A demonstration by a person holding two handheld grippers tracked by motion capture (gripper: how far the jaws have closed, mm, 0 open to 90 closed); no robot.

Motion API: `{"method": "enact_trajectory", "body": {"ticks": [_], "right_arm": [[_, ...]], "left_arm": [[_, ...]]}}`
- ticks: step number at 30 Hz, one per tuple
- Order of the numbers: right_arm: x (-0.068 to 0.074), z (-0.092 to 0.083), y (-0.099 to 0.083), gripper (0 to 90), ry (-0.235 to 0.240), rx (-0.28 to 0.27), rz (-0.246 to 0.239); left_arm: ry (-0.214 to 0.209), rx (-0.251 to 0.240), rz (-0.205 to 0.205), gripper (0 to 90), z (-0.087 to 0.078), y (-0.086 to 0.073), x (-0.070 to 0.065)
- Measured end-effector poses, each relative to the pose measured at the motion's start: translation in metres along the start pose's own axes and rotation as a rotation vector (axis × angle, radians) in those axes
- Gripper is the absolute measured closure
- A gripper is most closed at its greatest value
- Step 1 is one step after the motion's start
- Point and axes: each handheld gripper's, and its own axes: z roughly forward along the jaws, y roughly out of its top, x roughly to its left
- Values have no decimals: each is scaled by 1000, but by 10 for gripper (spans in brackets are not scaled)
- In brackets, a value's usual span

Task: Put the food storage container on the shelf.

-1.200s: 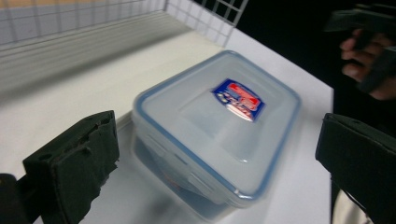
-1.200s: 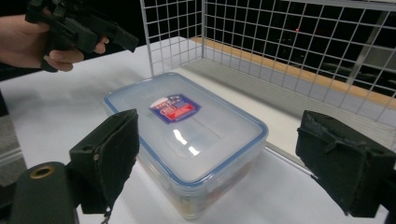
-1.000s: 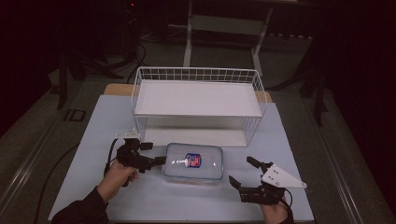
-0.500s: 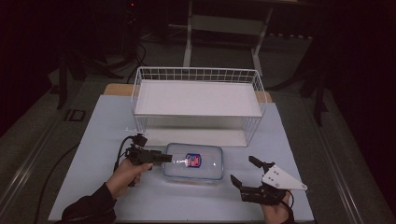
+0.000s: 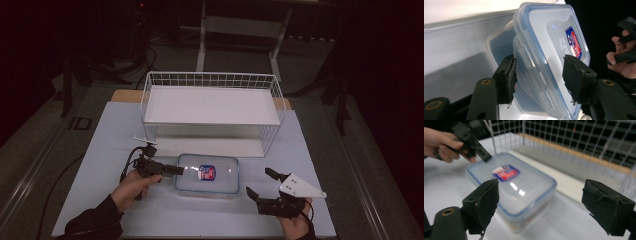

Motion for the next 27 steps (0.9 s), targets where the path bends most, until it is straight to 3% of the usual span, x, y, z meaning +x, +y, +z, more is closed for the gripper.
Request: {"method": "enact_trajectory", "body": {"ticks": [5, 12, 18, 21, 27], "right_arm": [[-8, 8, -3, 108, 23, 33, 88], [-11, 22, -4, 136, 79, 79, 114], [-18, 36, -6, 171, 135, 110, 178], [-22, 45, -7, 217, 199, 143, 233], [-28, 58, -12, 250, 225, 199, 292]], "left_arm": [[-3, -4, 37, 505, -4, -3, -4], [7, -19, 61, 531, -8, -9, -12], [-3, -17, 86, 545, -10, -13, -16], [-3, -20, 98, 552, -11, -16, -18], [8, -20, 131, 557, -12, -20, -24]]}}
